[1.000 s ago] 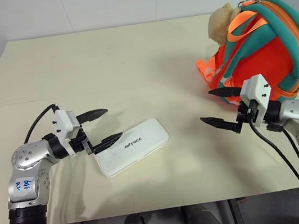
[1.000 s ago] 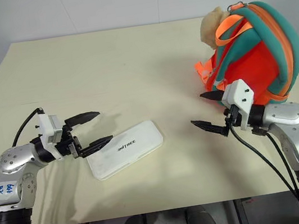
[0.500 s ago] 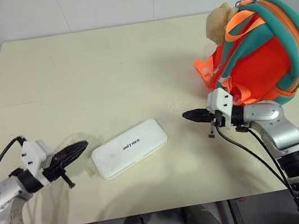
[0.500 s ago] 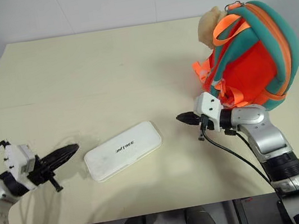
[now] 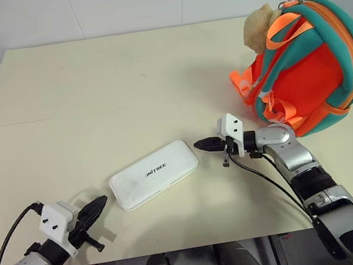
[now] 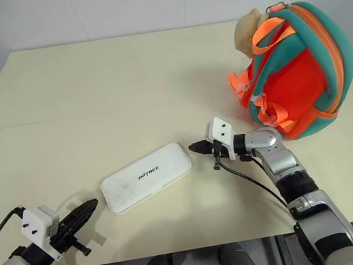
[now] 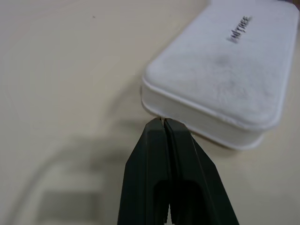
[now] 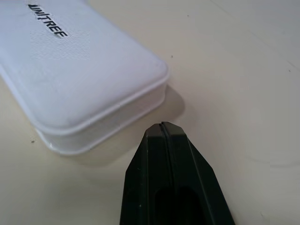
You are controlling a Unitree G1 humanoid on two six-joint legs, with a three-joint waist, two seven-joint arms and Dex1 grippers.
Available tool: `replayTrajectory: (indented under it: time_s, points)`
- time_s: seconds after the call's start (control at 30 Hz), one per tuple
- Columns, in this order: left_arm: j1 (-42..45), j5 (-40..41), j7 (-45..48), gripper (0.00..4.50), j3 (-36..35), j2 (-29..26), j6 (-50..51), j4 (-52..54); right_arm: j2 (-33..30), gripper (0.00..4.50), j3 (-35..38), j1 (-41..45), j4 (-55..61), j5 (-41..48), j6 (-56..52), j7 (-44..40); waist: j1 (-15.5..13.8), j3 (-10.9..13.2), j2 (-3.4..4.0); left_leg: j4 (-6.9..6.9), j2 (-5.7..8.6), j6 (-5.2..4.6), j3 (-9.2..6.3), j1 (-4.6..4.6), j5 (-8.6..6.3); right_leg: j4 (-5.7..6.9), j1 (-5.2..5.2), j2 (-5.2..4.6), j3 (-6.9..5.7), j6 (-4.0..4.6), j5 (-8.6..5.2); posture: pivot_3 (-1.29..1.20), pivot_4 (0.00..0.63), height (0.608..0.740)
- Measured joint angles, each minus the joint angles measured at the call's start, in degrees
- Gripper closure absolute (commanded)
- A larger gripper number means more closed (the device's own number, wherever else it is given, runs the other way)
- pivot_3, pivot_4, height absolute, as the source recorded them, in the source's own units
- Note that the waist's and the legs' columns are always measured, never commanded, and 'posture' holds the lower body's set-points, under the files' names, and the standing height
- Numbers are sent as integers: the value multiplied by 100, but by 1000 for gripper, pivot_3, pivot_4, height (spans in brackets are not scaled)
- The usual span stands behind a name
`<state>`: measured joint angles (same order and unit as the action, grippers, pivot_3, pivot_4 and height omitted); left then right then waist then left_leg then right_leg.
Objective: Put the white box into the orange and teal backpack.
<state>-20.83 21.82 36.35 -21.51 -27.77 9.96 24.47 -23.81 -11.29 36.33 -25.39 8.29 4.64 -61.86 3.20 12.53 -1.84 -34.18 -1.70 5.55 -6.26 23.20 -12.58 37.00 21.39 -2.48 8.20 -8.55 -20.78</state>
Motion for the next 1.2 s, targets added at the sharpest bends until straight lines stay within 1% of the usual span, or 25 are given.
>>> replayTrajectory:
  time_s: [0.17,0.23,0.37,0.47,0.6,0.7,0.83,0.93,1.07,1.2]
  points:
    - [232,110,59,4439,264,12,9,12,33,4500,-1,-255,209,5,-110,6,2,0,0,6,-2,0,-1,1,0,2,5,1,-1,1,-1,0,150,740]
    - [271,283,243,4439,407,-11,38,95,-18,4500,3,-376,443,8,-240,2,2,0,0,5,-2,0,0,1,0,2,3,1,-1,1,-1,0,150,740]
    - [417,321,508,4439,655,-160,92,104,-208,4500,62,-585,739,32,-414,3,2,0,0,4,-2,0,-1,-2,0,5,3,3,-1,1,-1,0,150,740]
    - [825,313,590,4439,744,-219,92,-214,-359,4500,158,-786,1006,95,-597,22,-12,-1,0,-1,-2,1,-2,-3,1,7,1,4,-1,1,-1,0,150,740]
    - [1088,277,630,4439,763,-257,-11,-486,-502,4500,305,-1019,1311,137,-796,144,3,-1,0,0,-1,1,-1,-2,1,4,1,3,0,0,0,0,150,740]
    - [1078,181,498,4439,707,-251,-101,-510,-516,4500,345,-1076,1393,139,-864,230,26,-1,0,3,-4,1,-1,-3,1,8,4,5,1,0,0,0,150,740]
    - [885,-67,175,4439,385,-253,-213,-541,-512,4500,345,-1075,1402,137,-871,273,17,-1,0,1,-3,1,0,-2,1,6,4,3,1,0,0,0,150,740]
    - [691,-202,-59,4439,219,-261,-117,-524,-449,4500,334,-1042,1377,136,-857,284,6,-1,0,1,-2,1,0,-2,1,6,3,3,1,0,0,0,150,740]
    - [428,-225,-241,4439,202,-244,43,-421,-306,4500,271,-905,1214,124,-829,285,12,-1,-1,2,-2,1,0,-2,1,6,3,3,1,0,0,0,150,740]
    - [430,-231,-374,4439,267,-188,117,-240,-186,4500,223,-807,1104,109,-788,265,-2,-1,-1,1,-2,1,0,-2,1,6,2,3,1,0,0,0,150,740]
